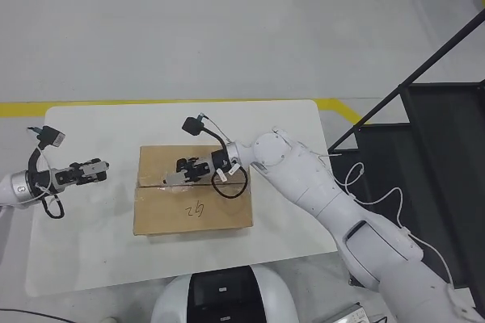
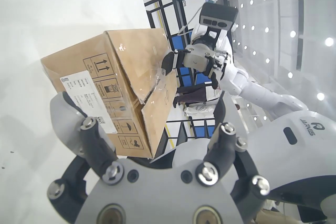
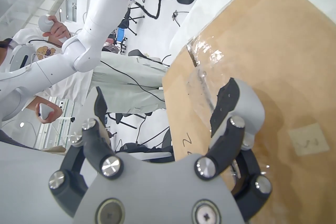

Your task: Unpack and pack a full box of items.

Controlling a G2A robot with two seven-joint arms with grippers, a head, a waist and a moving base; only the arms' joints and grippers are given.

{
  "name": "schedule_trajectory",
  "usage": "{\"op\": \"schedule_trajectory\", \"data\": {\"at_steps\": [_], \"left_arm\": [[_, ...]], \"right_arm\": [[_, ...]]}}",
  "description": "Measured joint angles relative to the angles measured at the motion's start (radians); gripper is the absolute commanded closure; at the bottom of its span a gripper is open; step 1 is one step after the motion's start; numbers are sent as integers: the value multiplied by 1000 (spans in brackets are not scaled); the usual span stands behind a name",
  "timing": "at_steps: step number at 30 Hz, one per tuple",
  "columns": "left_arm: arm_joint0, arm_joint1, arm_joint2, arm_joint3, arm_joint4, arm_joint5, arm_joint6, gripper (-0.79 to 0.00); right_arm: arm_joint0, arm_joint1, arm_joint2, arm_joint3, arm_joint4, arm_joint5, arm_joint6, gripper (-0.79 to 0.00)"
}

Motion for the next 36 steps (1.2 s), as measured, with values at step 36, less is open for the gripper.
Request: {"op": "schedule_trajectory", "data": {"at_steps": [36], "left_arm": [[134, 24, -127, -111, -7, 9, 22, -785]], "right_arm": [[211, -273, -260, 385, 27, -325, -94, -785]]}}
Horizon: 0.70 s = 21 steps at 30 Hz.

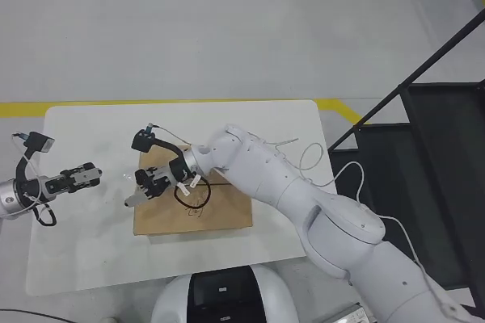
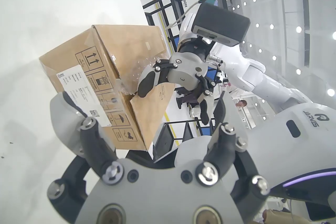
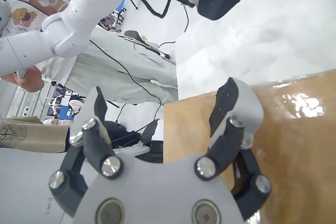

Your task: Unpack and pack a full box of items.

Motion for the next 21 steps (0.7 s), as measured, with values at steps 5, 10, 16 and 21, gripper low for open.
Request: {"op": "schedule_trajectory", "data": {"at_steps": [5, 10, 16, 21], "left_arm": [[5, 1, -6, -14, -5, -5, -5, -785], [12, 0, -1, -57, -23, -17, -15, -785], [21, 11, 36, -179, -31, 8, -40, -785], [-29, 13, 119, -211, 0, 7, -38, -785]], "right_arm": [[-13, 39, 34, -62, 30, -28, -19, -785], [-62, 105, 91, -147, 126, -1, 7, -785], [-145, 209, 191, -268, 180, 29, 37, -785], [-237, 291, 304, -365, 170, 37, 45, -785]]}}
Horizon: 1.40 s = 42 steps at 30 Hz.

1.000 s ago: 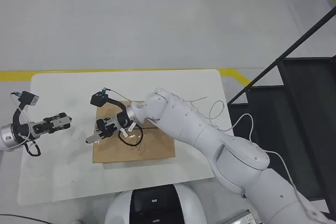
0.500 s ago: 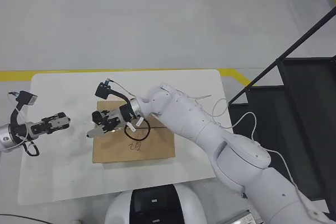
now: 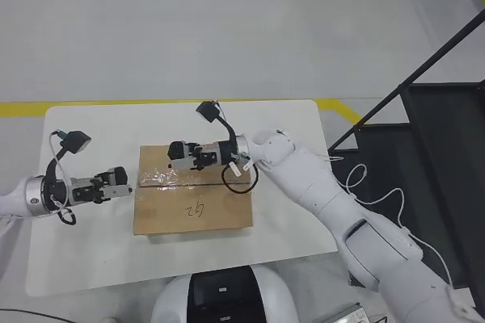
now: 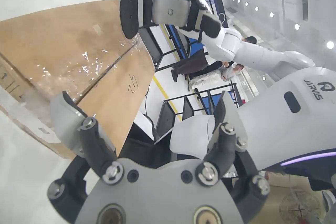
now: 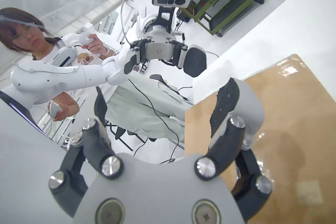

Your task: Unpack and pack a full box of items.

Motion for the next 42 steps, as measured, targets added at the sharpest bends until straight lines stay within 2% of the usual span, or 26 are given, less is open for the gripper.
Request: {"op": "schedule_trajectory", "data": {"at_steps": [5, 14, 19, 23, 25, 29, 35, 36, 38, 39, 40, 42], "left_arm": [[-80, -12, 97, 69, -25, -21, 21, -785], [-219, -47, 237, 249, -84, -27, 27, -785], [-224, -36, 216, 281, -102, -31, 31, -785], [-195, -16, 157, 319, -1, -78, 80, -785], [-188, -12, 145, 328, 40, -73, 102, -785], [-193, -20, 171, 325, 114, -30, 152, -785], [-231, -41, 229, 342, 85, -24, 115, -785], [-236, -43, 234, 346, 77, -27, 105, -486], [-245, -46, 240, 357, 72, -31, 87, -172], [-248, -47, 241, 361, 72, -30, 83, -49], [-250, -47, 242, 365, 75, -27, 82, 0], [-253, -48, 243, 372, 83, -14, 80, 0]], "right_arm": [[-87, 48, 71, -93, -41, 53, 36, -785], [-163, 79, 110, -185, -81, 125, 66, -785], [-178, 85, 116, -220, -92, 133, 63, -785], [-178, 87, 114, -227, -98, 141, 64, -785], [-174, 87, 111, -225, -100, 144, 64, -785], [-164, 85, 103, -222, -100, 146, 66, -785], [-156, 85, 96, -219, -100, 147, 70, -785], [-155, 85, 96, -219, -100, 147, 70, -785], [-155, 85, 94, -219, -99, 149, 72, -785], [-154, 85, 94, -219, -98, 149, 73, -785], [-154, 85, 94, -219, -97, 149, 74, -785], [-153, 86, 94, -218, -95, 148, 76, -785]]}}
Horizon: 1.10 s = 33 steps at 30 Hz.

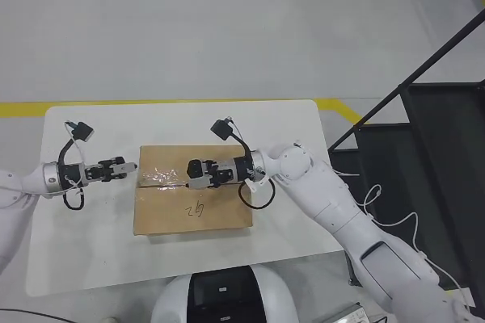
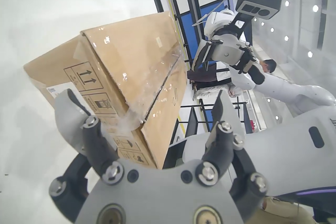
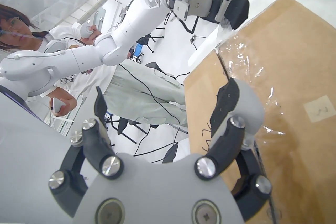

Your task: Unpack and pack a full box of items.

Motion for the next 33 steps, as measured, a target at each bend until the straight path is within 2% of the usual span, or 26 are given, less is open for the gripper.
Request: {"op": "schedule_trajectory", "data": {"at_steps": [16, 25, 29, 33], "left_arm": [[-6, -3, 4, -25, 48, 65, -36, 0], [6, 3, -10, -118, -36, 74, -142, 0], [-8, 2, 13, -172, -78, 102, -168, 0], [-33, -1, 53, -213, -115, 127, -193, 0]], "right_arm": [[12, -1, -14, 20, 28, -15, 18, -785], [41, -16, -57, 65, 21, 0, 21, -785], [69, -29, -98, 89, -78, 75, -28, -785], [78, -35, -108, 108, -104, 77, -52, -785]]}}
